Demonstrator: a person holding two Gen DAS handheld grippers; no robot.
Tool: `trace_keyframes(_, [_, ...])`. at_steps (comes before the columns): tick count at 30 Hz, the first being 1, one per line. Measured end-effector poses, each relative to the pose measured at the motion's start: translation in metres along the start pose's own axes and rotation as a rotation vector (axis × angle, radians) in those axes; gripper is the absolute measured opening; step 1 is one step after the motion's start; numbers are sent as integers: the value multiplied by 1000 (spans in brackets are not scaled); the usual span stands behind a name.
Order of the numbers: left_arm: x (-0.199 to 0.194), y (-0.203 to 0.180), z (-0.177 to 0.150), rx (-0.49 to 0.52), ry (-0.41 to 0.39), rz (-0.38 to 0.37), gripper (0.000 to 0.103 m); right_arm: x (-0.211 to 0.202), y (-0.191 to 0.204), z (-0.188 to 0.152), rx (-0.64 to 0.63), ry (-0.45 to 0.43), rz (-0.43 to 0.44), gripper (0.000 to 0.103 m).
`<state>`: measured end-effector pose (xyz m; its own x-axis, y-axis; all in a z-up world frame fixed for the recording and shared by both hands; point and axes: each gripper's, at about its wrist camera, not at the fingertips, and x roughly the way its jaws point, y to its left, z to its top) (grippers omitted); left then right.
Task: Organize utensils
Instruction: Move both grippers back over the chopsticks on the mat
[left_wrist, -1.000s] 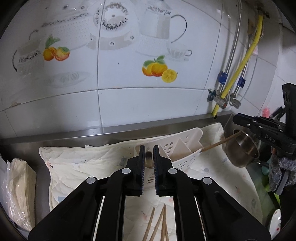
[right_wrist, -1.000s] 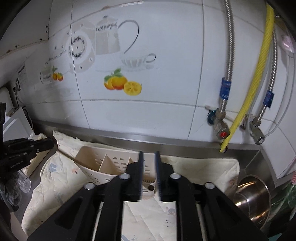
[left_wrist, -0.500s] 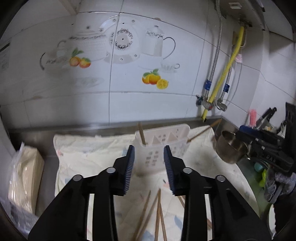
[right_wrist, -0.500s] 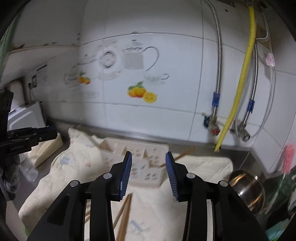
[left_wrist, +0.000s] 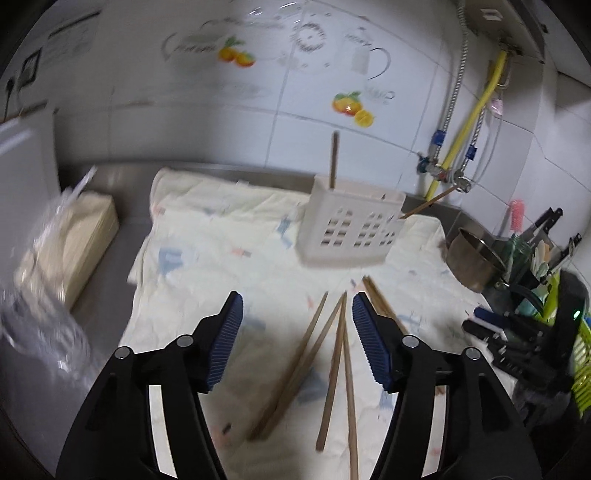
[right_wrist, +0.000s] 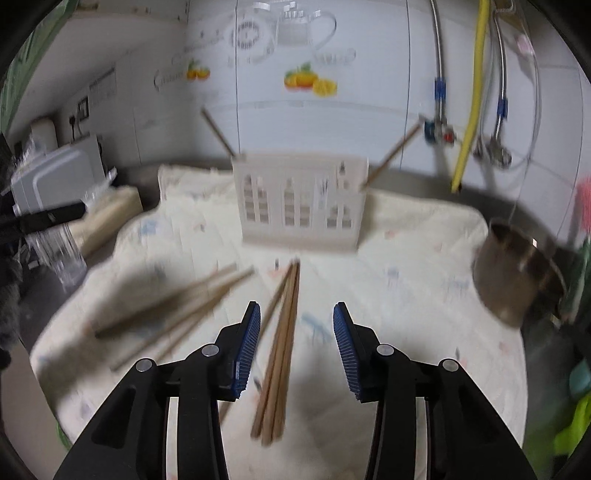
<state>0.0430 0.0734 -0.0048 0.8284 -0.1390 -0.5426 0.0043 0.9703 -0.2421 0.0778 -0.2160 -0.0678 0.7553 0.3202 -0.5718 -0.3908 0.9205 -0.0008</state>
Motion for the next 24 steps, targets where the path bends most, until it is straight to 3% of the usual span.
trace_keyframes(7, [-7,21,-25,-59,14,47,64,33,1,-39,33,115,15,28])
trace_keyframes(24, [-10,40,-41,-107,35,80,65,62,2,-45,50,179,19,14])
